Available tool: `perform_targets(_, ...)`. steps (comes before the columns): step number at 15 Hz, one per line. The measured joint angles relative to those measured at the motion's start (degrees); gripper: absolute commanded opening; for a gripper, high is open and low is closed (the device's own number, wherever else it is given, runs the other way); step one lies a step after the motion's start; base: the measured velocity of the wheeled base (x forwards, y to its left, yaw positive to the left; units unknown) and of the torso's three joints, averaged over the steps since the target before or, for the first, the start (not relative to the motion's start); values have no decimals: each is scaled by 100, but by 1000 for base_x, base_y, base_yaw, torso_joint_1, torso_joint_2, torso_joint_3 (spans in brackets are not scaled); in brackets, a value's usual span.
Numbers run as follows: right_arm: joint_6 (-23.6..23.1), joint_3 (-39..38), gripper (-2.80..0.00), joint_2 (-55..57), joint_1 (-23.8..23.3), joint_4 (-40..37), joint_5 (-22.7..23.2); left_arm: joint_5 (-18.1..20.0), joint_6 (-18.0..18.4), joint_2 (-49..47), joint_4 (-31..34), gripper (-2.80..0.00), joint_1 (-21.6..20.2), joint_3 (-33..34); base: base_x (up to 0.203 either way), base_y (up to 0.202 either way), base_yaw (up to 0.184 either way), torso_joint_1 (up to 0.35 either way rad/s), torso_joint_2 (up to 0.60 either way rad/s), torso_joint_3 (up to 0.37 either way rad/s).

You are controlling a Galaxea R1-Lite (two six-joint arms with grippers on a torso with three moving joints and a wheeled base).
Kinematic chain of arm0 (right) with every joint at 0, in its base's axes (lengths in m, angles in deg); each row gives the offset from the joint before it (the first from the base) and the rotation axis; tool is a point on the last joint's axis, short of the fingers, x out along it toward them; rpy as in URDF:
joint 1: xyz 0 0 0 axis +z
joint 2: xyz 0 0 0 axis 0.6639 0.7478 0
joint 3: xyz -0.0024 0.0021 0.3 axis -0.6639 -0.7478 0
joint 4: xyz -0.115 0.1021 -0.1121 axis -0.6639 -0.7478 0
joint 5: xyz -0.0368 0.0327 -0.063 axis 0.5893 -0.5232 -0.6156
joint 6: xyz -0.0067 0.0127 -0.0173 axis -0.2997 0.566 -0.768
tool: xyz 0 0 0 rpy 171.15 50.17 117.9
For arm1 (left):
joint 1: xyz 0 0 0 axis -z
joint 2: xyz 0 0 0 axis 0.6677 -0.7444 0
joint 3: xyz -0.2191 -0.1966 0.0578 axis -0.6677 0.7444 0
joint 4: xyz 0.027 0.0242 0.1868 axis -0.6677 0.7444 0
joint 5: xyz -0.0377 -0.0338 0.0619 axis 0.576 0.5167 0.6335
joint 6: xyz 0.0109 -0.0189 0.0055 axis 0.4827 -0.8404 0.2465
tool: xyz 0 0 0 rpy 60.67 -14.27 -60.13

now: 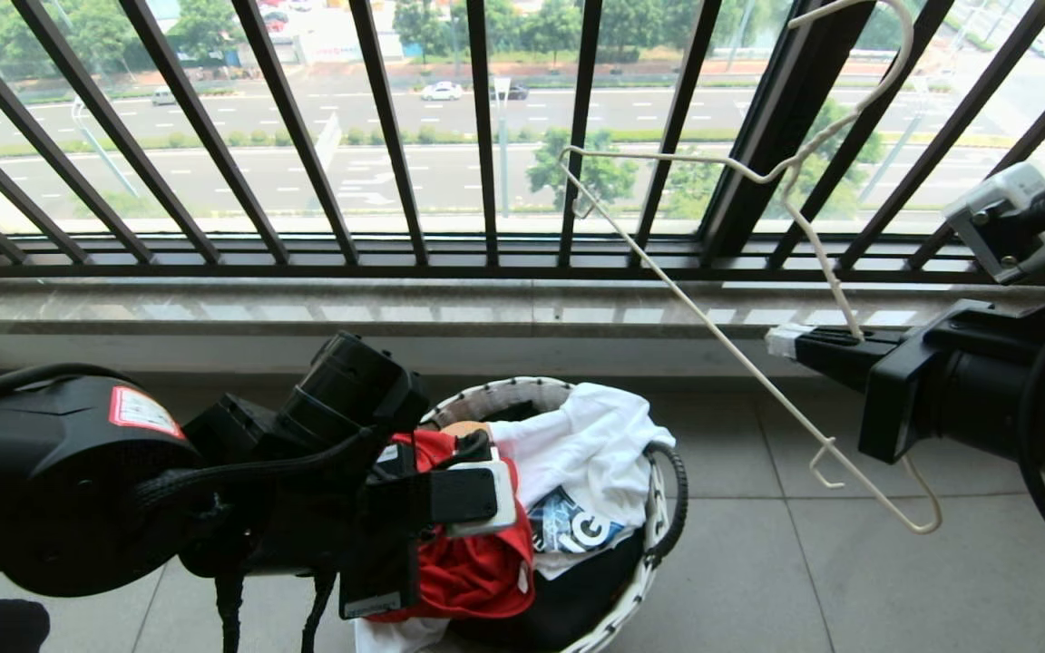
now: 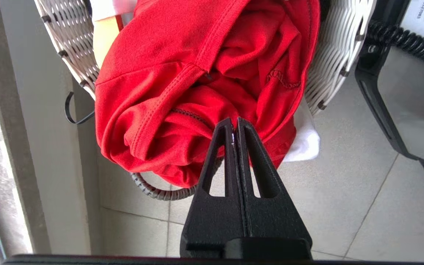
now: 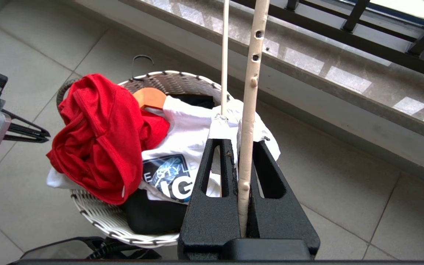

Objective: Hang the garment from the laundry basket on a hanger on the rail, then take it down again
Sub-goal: Pick up clothes from the basket

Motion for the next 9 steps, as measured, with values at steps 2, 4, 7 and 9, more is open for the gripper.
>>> perform_targets(2, -3, 7, -280, 2, 0, 1, 0, -21, 788, -16, 14, 0, -109, -80, 0, 0, 0, 0, 0, 0)
perform_targets(4, 0, 7, -280, 5, 0, 1, 2, -19, 1374, -55, 10, 0, -199, -186, 0, 0, 0, 0, 0, 0)
perform_targets(7, -3, 7, -280, 13, 0, 0, 2, -20, 1469, -236, -19, 0, -192, -242, 0, 0, 0, 0, 0, 0)
perform_targets(9, -3, 9, -280, 16, 0, 0, 0, -26, 1485, -366, -22, 0, -139, -246, 0, 0, 0, 0, 0, 0)
